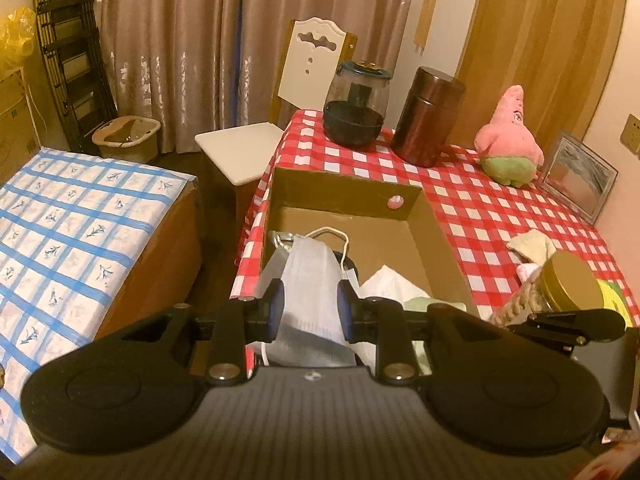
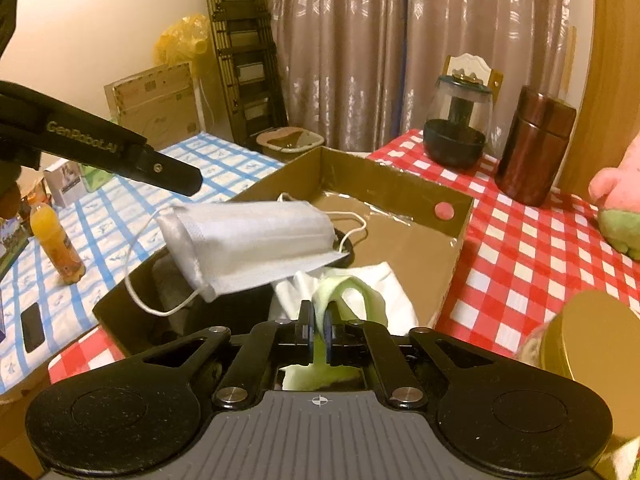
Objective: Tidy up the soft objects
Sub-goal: 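Carry the mask and towel into the cardboard tray and open both tools, then lift both open tools away from the tray toward the tissue box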
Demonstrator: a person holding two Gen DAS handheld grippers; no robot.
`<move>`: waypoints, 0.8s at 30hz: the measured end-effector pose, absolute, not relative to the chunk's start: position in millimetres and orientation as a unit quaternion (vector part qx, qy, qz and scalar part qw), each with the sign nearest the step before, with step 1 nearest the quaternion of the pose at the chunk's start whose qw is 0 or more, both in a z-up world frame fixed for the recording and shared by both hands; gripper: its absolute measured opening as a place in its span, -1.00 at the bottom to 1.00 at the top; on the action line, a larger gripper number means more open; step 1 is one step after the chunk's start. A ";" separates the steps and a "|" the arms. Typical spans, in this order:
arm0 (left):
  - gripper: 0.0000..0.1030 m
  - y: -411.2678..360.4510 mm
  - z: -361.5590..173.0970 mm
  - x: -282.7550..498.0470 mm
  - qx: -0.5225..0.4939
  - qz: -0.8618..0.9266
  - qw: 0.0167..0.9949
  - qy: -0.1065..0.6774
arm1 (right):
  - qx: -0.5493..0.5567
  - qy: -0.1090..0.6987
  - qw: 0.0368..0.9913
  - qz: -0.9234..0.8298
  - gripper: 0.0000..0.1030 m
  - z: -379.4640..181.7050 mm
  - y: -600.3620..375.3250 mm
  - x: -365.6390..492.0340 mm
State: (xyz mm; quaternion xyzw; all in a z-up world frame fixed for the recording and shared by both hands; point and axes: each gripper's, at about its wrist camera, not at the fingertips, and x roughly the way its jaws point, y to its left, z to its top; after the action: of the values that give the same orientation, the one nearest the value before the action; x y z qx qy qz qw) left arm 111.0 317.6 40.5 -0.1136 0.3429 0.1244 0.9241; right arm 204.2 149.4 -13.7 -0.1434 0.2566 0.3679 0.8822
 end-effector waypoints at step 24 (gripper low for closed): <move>-0.42 248.5 66.1 72.6 -0.107 0.090 0.929 0.343 | -0.116 0.248 0.903 0.332 0.04 7.4 76.3 133.7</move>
State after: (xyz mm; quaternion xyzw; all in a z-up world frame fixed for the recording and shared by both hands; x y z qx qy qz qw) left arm 72.6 248.5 66.1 -0.1065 0.3432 0.0904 0.9288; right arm 133.7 76.3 7.4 -0.1155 0.2484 0.3318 0.9027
